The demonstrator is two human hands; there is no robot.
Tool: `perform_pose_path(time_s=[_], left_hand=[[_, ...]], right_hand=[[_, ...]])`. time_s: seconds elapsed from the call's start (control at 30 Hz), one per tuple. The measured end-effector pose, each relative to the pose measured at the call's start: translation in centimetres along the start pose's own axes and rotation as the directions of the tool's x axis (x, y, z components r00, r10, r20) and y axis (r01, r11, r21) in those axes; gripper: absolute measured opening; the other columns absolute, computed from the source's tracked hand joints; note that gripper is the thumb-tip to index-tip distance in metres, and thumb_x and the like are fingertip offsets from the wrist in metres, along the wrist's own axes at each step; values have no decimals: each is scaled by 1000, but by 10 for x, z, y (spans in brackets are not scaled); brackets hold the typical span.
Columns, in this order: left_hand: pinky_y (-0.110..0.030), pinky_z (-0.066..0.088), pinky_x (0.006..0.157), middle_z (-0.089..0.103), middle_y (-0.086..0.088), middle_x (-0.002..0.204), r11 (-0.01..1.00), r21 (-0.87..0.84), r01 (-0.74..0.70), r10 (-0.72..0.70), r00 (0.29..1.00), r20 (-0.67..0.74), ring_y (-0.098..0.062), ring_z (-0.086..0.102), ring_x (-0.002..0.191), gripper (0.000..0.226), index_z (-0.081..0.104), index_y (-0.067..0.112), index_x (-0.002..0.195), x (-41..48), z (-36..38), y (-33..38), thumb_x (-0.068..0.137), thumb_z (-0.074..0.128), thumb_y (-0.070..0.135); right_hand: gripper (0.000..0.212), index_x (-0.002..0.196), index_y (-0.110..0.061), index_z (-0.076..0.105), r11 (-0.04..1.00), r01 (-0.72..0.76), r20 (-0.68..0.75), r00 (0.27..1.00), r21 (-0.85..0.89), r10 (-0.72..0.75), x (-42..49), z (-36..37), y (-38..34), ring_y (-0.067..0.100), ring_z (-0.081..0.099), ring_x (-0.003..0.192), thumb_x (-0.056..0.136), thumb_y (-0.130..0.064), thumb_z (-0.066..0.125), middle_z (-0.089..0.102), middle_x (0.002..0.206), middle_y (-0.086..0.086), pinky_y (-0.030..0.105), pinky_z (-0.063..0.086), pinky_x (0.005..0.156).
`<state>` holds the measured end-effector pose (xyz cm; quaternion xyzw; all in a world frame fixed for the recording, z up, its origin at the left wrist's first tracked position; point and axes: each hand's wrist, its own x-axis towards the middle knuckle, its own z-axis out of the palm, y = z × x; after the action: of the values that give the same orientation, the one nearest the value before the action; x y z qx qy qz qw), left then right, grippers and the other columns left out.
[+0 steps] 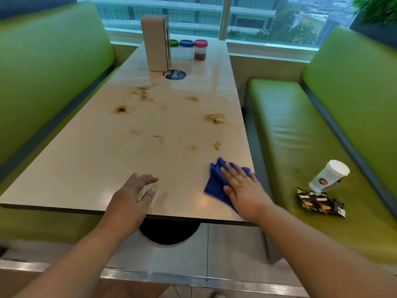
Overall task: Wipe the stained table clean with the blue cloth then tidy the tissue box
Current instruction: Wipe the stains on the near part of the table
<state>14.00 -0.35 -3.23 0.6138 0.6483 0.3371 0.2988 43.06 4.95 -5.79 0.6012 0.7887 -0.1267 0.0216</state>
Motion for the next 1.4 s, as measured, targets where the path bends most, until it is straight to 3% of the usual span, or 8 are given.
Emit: perform_pose_path(time_s=[0.13, 0.3, 0.53, 0.67, 0.83, 1.0, 1.13, 1.4], left_hand=[[-21, 28, 102, 54, 14, 130, 1000, 16, -26, 26, 1000, 1, -5, 25, 140, 23, 60, 38, 106, 2, 4, 5, 93, 54, 21], [-28, 28, 110, 52, 9, 136, 995, 76, -58, 58, 998, 3, -8, 23, 141, 26, 60, 30, 115, 11, 10, 5, 92, 55, 20], [-30, 26, 111, 48, 5, 140, 986, 158, -55, 57, 998, -7, -11, 19, 143, 31, 58, 24, 122, 30, 20, 9, 92, 54, 20], [-31, 22, 112, 38, -1, 148, 959, 281, -46, 48, 999, 1, -17, 17, 144, 41, 50, 18, 132, 45, 31, 13, 92, 54, 24], [-34, 19, 115, 12, -4, 158, 911, 403, 87, -93, 996, -4, -17, 8, 146, 59, 32, 11, 144, 56, 31, 8, 93, 50, 35], [-30, 13, 116, 4, -5, 159, 854, 502, 135, -160, 987, 6, -17, 3, 146, 68, 17, 11, 149, 53, 37, 5, 95, 42, 44], [-29, 11, 117, 2, -1, 159, 859, 493, 139, -168, 986, 15, -14, 2, 146, 67, 15, 14, 150, 52, 36, 5, 95, 40, 44], [-26, 8, 116, 0, 2, 159, 833, 530, 161, -189, 982, -2, -11, -1, 146, 67, 12, 17, 151, 52, 39, 4, 96, 37, 45]], right_hand=[[58, 151, -30, -7, 992, -123, 4, 992, 0, 123, 16, 0, -18, 15, -19, 144, 101, -46, 17, -16, 157, -11, 44, -9, 117], [55, 150, -37, -1, 981, 192, -2, 981, 30, -192, -18, 5, -23, 4, -19, 141, 97, -47, 9, -12, 155, -19, 35, -10, 118], [59, 149, -37, -10, 990, -137, 2, 991, -23, 137, 32, -6, -5, 23, -17, 145, 99, -52, 17, -16, 157, -10, 50, -9, 116], [59, 149, -38, -9, 999, 22, 16, 1000, -48, -22, 24, -1, -26, 21, -22, 144, 98, -55, 14, -20, 156, -9, 47, -14, 115], [50, 151, -33, 6, 992, 117, -53, 992, 40, -114, 13, -6, 5, 8, -16, 144, 103, -38, 20, -13, 155, -15, 33, -13, 116], [32, 128, -26, 39, 995, 49, -89, 995, 84, -41, 33, -12, -13, 23, -14, 146, 99, -36, 30, -5, 160, -4, 51, -10, 115], [51, 149, -39, 13, 953, 300, -15, 954, 44, -299, 21, -9, -9, 8, -18, 143, 100, -46, 24, -11, 157, -17, 43, -16, 115], [61, 151, -34, -6, 975, 217, 23, 976, -42, -216, 43, -18, 21, 10, -21, 143, 97, -55, 13, -17, 156, -11, 38, -19, 113]])
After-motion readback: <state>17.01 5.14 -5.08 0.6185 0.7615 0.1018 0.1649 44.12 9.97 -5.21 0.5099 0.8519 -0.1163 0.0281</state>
